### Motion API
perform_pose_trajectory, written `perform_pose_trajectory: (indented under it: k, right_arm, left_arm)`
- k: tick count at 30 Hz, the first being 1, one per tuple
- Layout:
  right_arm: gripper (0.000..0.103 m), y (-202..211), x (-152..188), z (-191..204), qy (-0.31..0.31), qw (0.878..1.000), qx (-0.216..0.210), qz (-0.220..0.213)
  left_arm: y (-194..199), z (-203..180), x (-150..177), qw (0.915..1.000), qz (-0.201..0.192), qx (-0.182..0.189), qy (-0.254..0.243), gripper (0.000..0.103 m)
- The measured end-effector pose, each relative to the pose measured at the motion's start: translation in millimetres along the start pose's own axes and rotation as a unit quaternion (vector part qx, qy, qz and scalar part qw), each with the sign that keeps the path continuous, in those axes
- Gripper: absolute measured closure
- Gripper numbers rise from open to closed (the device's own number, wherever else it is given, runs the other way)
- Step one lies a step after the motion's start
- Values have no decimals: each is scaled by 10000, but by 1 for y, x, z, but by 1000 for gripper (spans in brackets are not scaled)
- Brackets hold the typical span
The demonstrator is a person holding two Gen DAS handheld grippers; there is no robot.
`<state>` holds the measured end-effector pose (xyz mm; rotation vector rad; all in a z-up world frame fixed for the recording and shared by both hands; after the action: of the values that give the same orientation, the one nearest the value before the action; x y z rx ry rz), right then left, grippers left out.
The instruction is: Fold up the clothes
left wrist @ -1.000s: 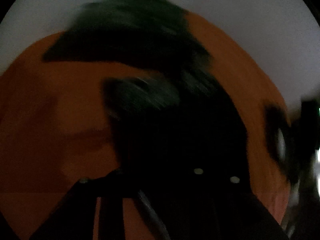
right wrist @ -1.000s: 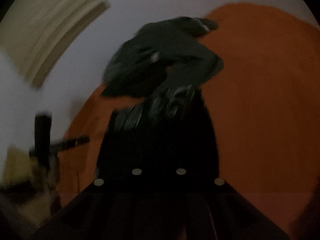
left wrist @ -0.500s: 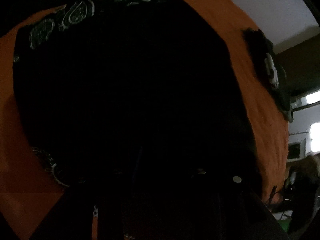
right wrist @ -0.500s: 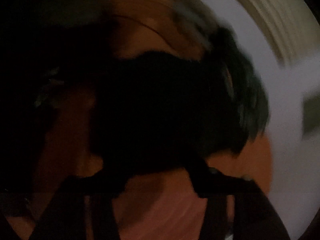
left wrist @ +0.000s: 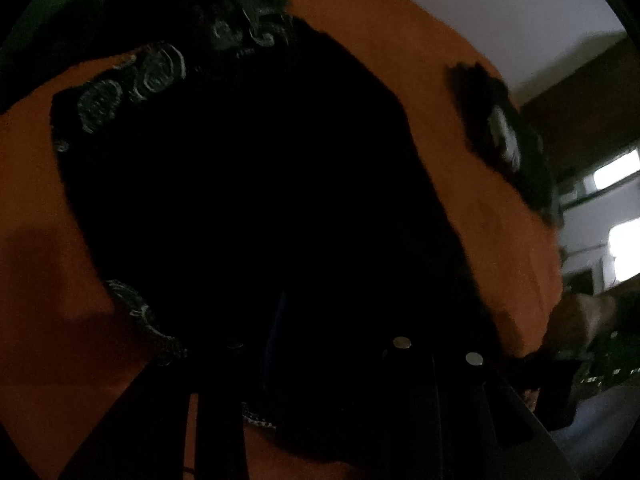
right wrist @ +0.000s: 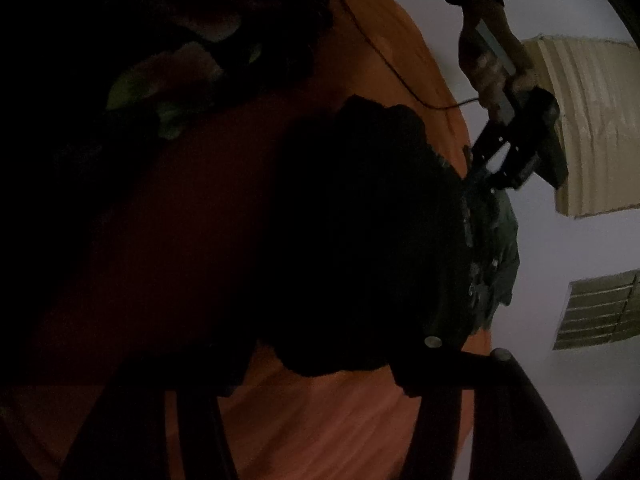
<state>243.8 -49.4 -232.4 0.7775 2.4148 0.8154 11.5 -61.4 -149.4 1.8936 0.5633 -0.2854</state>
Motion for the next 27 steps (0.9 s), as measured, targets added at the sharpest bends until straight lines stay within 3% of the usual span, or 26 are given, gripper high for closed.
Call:
perform_pose_trajectory:
  k: [4,10,16,18,19,20,23,27]
  right_arm:
    - [46,1,6,-5,-249,9996,-17,159]
    - [41,-3,-3,-6,-137,9995,-164,227]
    - [37,-36,-18,-13,-220,9981,-446,361]
    - [49,-43,-23,-30,-717,9949,-587,400]
    - [68,-46,-25,-39,-974,9922,-658,419]
    - [79,-46,-26,-48,-1184,9895,-713,414]
    - [86,-38,-30,-86,-1639,9827,-800,323]
    - [87,-28,-30,-161,-2398,9668,-873,129]
  left_arm:
    - [-11,9,-10,9998,-12,-32,171,68]
    - [-18,40,-18,9931,-91,194,1151,68]
    - [-21,47,-20,9907,-113,250,1331,68]
    - [-22,47,-15,9914,-69,253,1278,68]
    - [-23,46,-14,9920,-48,247,1238,68]
    - [-25,45,-13,9925,-29,235,1195,68]
    - [-29,44,-13,9931,8,244,1149,68]
    - [-20,49,-18,9908,-125,336,1304,68]
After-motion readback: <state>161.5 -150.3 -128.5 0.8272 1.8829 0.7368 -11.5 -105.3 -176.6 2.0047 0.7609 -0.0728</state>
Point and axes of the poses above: each gripper's, at about its wrist camera, not at the fingertips, and y roughly against the way its jaws point, z to its left, x to its underside, the point moved 6 cm from there along -y, roughly the way its jaws point, and after that the axes turned 13 degrees about -z, right-handed, at the moved point
